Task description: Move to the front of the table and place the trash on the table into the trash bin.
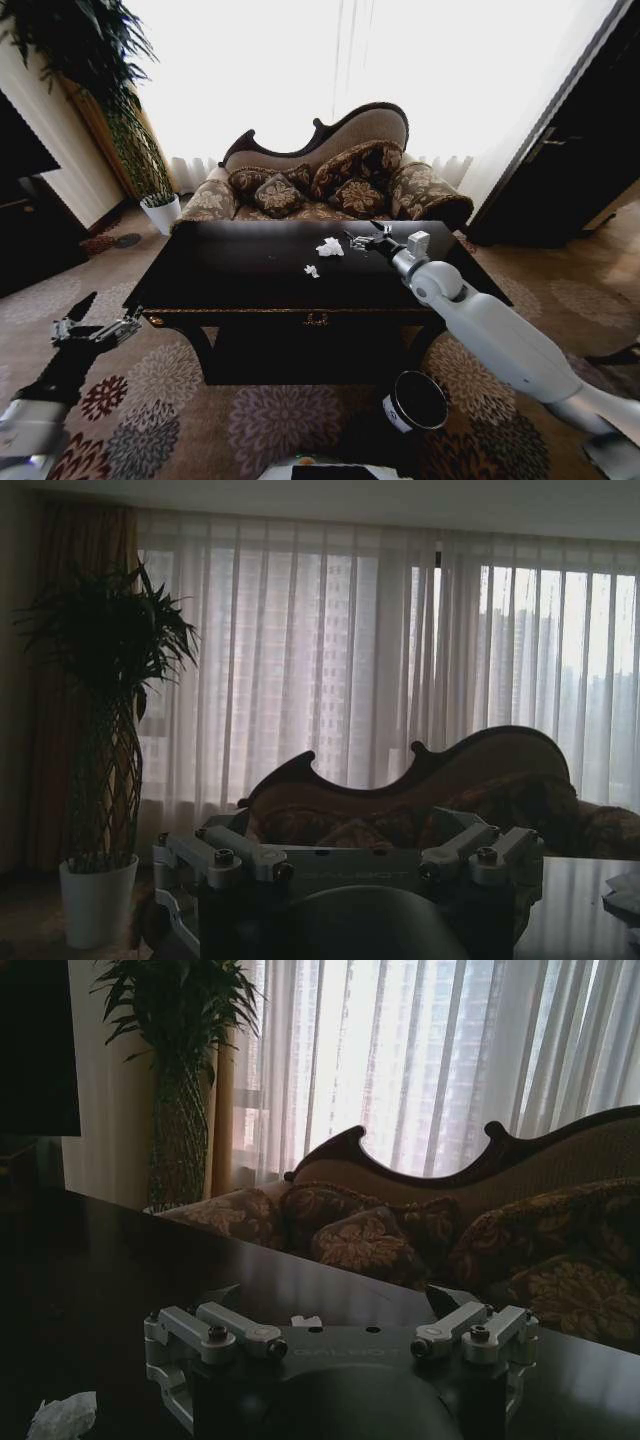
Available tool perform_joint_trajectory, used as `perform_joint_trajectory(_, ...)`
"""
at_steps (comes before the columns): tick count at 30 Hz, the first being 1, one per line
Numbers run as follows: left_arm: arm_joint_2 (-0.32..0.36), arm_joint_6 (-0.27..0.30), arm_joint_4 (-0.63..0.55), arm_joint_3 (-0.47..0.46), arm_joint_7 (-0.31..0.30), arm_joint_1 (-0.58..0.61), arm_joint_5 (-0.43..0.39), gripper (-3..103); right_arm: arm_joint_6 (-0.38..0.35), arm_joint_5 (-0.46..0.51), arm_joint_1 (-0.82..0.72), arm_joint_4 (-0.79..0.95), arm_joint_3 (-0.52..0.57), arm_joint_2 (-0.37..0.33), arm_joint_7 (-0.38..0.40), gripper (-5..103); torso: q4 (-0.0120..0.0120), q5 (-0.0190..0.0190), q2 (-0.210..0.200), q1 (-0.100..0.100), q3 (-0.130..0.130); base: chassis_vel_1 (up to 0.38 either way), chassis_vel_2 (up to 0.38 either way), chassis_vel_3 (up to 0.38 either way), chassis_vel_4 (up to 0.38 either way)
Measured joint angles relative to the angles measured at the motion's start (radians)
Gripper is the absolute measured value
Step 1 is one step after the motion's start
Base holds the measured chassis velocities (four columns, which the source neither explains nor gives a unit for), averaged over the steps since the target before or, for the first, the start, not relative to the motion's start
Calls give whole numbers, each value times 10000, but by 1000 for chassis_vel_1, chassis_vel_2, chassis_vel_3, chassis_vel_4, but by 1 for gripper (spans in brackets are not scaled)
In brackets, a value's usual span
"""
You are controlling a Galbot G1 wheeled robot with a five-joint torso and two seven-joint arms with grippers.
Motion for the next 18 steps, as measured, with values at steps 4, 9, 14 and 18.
perform_joint_trajectory(4,-29,-8,6,-3,5,3,34,100,-480,484,729,-334,-706,153,106,100,1,-4,0,1,0,0,0,0,0)
perform_joint_trajectory(9,-52,-32,76,23,6,-26,122,100,-995,990,1595,-627,-1374,250,229,100,1,-3,1,0,-1,0,0,0,0)
perform_joint_trajectory(14,-47,-60,187,24,14,-80,133,100,-1632,1275,2197,-842,-1899,337,207,100,0,-3,1,0,-1,0,0,0,0)
perform_joint_trajectory(18,-44,-81,274,47,20,-153,170,100,-1898,1276,2354,-995,-2310,492,138,100,-1,0,2,0,-1,0,0,0,0)
